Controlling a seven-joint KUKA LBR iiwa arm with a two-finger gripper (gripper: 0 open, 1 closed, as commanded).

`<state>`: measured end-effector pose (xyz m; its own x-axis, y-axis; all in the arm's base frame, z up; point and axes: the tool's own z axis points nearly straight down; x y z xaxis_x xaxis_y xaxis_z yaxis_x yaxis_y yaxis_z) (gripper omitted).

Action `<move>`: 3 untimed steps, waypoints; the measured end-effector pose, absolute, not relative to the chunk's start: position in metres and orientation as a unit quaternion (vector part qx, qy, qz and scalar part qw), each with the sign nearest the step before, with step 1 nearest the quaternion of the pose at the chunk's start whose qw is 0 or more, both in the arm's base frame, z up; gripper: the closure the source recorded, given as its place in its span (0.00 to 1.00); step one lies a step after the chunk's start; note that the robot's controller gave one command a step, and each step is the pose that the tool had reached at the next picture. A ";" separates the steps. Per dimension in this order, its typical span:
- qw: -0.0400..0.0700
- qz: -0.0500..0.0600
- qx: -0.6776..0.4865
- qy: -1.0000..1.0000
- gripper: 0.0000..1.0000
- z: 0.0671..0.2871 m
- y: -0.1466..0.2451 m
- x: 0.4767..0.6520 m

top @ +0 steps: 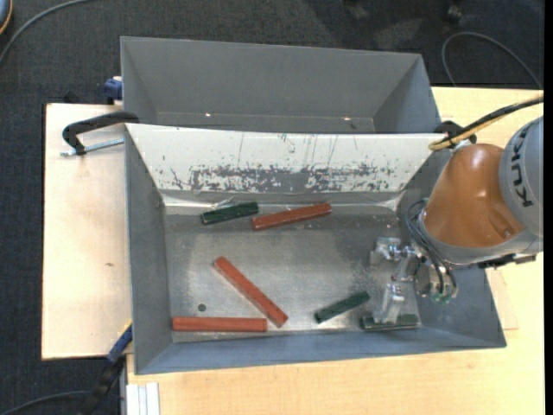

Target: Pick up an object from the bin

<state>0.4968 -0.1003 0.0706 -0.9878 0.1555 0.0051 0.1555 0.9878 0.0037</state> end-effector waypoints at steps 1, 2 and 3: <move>-0.002 -0.001 -0.022 -1.000 0.00 0.071 -0.045 0.495; -0.001 0.000 -0.024 -1.000 1.00 0.071 -0.047 0.494; -0.007 0.000 -0.016 -1.000 1.00 0.188 -0.028 0.517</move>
Offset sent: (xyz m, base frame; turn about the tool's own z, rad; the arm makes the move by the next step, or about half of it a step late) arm -0.0038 0.0524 -0.0006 -0.1073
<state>0.5166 -0.0277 0.1877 -0.9994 0.0317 -0.0149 0.0317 0.9995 0.0011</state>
